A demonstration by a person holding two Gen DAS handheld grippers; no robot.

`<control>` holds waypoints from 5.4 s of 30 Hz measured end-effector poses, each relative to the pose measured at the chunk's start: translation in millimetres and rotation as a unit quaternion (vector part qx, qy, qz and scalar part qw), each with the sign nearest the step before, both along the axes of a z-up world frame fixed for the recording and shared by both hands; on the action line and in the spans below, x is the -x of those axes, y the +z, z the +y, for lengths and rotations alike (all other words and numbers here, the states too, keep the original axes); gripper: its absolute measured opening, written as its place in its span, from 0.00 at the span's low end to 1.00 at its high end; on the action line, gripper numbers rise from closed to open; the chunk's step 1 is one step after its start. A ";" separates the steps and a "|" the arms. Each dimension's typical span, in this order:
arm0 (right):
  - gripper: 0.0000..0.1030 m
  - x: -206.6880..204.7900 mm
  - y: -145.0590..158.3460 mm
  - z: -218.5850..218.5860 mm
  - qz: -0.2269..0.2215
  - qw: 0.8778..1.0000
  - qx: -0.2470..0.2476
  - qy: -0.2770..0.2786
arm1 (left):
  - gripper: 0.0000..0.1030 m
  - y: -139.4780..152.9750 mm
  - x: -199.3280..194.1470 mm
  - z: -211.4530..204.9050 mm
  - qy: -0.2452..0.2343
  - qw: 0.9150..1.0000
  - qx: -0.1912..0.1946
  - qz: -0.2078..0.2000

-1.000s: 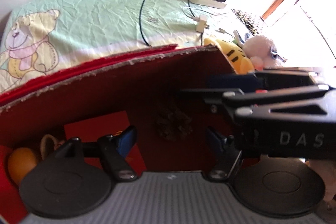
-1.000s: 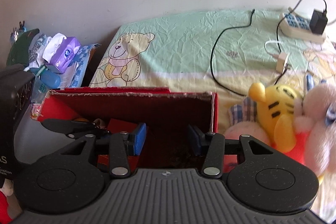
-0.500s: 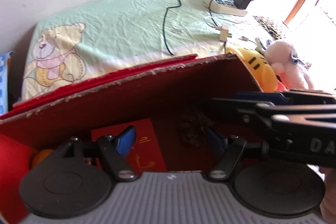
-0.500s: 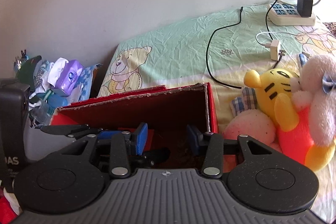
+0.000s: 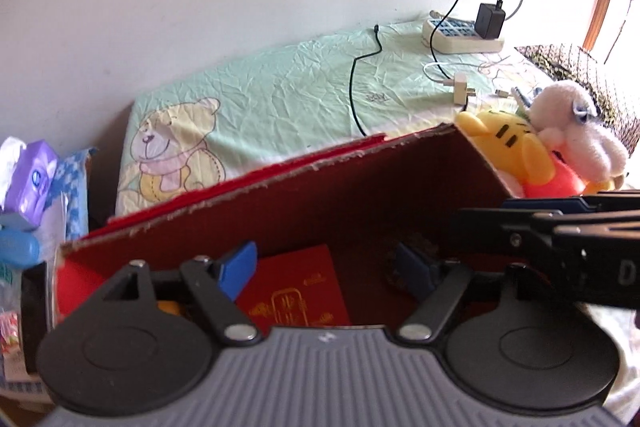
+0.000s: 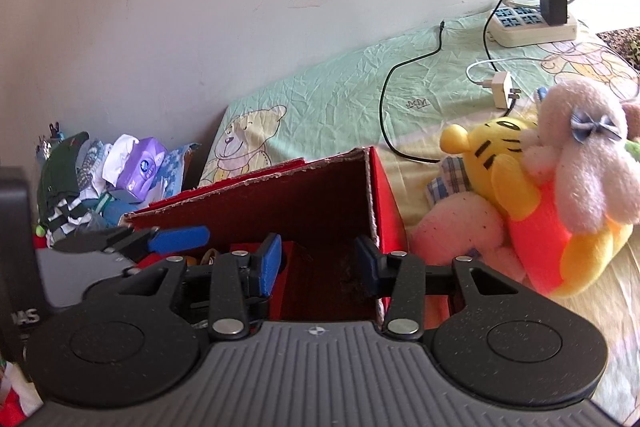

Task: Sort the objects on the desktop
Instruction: 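Withdraw the right gripper and move it toward the white tape roll, then close the right gripper on the rim of the tape roll, then lift the tape roll with the right gripper over the red box, then lower the tape roll into the red box beside the pine cone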

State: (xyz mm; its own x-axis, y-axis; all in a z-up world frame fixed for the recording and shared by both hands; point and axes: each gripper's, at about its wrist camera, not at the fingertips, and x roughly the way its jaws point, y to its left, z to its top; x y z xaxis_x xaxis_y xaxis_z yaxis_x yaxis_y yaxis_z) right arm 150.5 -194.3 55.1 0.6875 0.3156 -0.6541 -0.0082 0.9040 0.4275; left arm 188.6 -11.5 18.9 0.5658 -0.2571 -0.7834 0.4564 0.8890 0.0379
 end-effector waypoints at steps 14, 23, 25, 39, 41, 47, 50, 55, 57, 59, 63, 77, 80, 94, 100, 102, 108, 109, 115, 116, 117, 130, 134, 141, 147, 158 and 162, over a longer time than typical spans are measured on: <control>0.44 32.5 11.3 -3.5 -0.042 0.998 -0.032 0.030 | 0.89 26.6 45.8 15.1 0.094 0.995 -0.014 -0.044; 0.44 56.1 19.2 -15.2 -0.052 0.995 -0.060 0.059 | 0.92 45.9 80.4 35.6 0.164 0.985 0.011 -0.059; 0.44 61.3 21.2 -15.9 -0.055 0.994 -0.066 0.069 | 0.92 50.9 89.6 42.7 0.180 0.981 0.014 -0.068; 0.44 83.4 -5.8 14.4 -0.018 0.979 -0.113 0.170 | 0.92 28.8 144.0 110.3 0.301 0.952 0.033 -0.039; 0.45 88.2 -7.5 22.5 -0.035 0.977 -0.107 0.182 | 0.92 17.7 148.7 115.1 0.311 0.950 0.025 -0.026; 0.48 89.5 -11.9 46.9 -0.037 0.967 -0.102 0.229 | 0.91 -8.0 163.7 119.4 0.320 0.947 0.000 -0.006; 0.48 91.0 -18.1 61.0 -0.030 0.962 -0.091 0.254 | 0.91 -19.1 165.7 121.6 0.318 0.948 -0.008 0.001; 0.48 87.1 -33.6 79.3 -0.002 0.964 -0.063 0.258 | 0.77 -39.8 157.1 130.5 0.314 0.949 -0.006 0.035; 0.48 83.4 -41.3 82.5 0.012 0.966 -0.055 0.251 | 0.71 -47.3 152.7 132.3 0.310 0.949 -0.007 0.048; 0.48 80.1 -49.2 84.9 0.026 0.968 -0.050 0.245 | 0.69 -53.2 149.4 133.6 0.307 0.950 -0.009 0.056; 0.48 75.6 -62.9 91.8 0.050 0.970 -0.045 0.234 | 0.60 -62.9 143.3 135.1 0.296 0.952 -0.013 0.070; 0.39 61.6 -84.8 113.3 0.099 0.969 -0.033 0.226 | 0.26 -82.9 124.6 130.9 0.247 0.962 -0.016 0.113; 0.28 60.8 -89.1 114.1 0.111 0.967 -0.036 0.229 | 0.20 -85.5 122.8 128.4 0.242 0.963 -0.018 0.120; 0.19 74.7 -88.8 68.5 0.123 0.971 -0.049 0.198 | 0.09 -82.6 132.2 75.6 0.168 0.977 -0.027 0.125; 0.18 90.1 -88.9 15.4 0.128 0.979 -0.053 0.148 | 0.09 -82.7 146.6 19.8 0.102 0.986 -0.043 0.121; 0.18 96.8 -88.1 -1.6 0.128 0.982 -0.052 0.130 | 0.09 -83.0 152.1 -1.2 0.078 0.989 -0.051 0.117; 0.18 119.1 -86.7 -53.2 0.126 0.988 -0.050 0.071 | 0.09 -83.1 167.6 -57.6 0.009 0.992 -0.062 0.109; 0.18 122.9 -86.4 -61.8 0.126 0.989 -0.051 0.062 | 0.09 -82.5 170.4 -66.5 -0.002 0.992 -0.064 0.107; 0.18 143.7 -78.5 -107.8 0.108 0.993 -0.050 0.013 | 0.09 -73.6 184.5 -113.4 -0.059 0.992 -0.072 0.085; 0.18 146.0 -75.4 -114.4 0.102 0.993 -0.051 0.006 | 0.09 -70.3 186.4 -119.6 -0.066 0.992 -0.071 0.080; 0.18 148.1 -71.2 -119.9 0.095 0.994 -0.050 -0.001 | 0.09 -65.9 187.4 -126.1 -0.072 0.992 -0.069 0.073; 0.19 107.1 19.4 -114.0 -0.053 0.998 0.008 0.016 | 0.12 14.1 158.1 -126.5 -0.076 0.997 -0.009 -0.030; 0.19 79.8 38.0 -93.9 -0.072 0.996 0.022 0.052 | 0.12 34.3 137.0 -97.1 -0.056 0.998 0.013 -0.040; 0.18 30.4 46.5 -47.0 -0.058 0.989 0.064 0.120 | 0.13 29.4 98.8 -47.7 -0.036 0.998 0.041 -0.012; 0.19 -0.9 39.8 -10.1 -0.020 0.978 0.117 0.170 | 0.13 1.9 66.7 -19.7 -0.039 0.993 0.092 0.063; 0.14 -31.8 22.4 41.2 0.027 0.949 0.209 0.237 | 0.13 -28.6 47.5 8.8 -0.035 0.990 0.086 0.107; 0.12 -40.9 10.7 51.8 0.057 0.936 0.234 0.257 | 0.13 -38.3 45.8 7.5 -0.049 0.990 0.065 0.112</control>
State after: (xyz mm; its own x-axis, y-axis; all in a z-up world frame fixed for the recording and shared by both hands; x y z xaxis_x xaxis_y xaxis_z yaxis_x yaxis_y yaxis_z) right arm 191.4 -142.5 65.9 0.4410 0.2459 -0.8632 -0.4715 0.8818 0.0103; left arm 142.9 -4.0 -19.4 0.3486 -0.4091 -0.8433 0.5243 0.8309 -0.1863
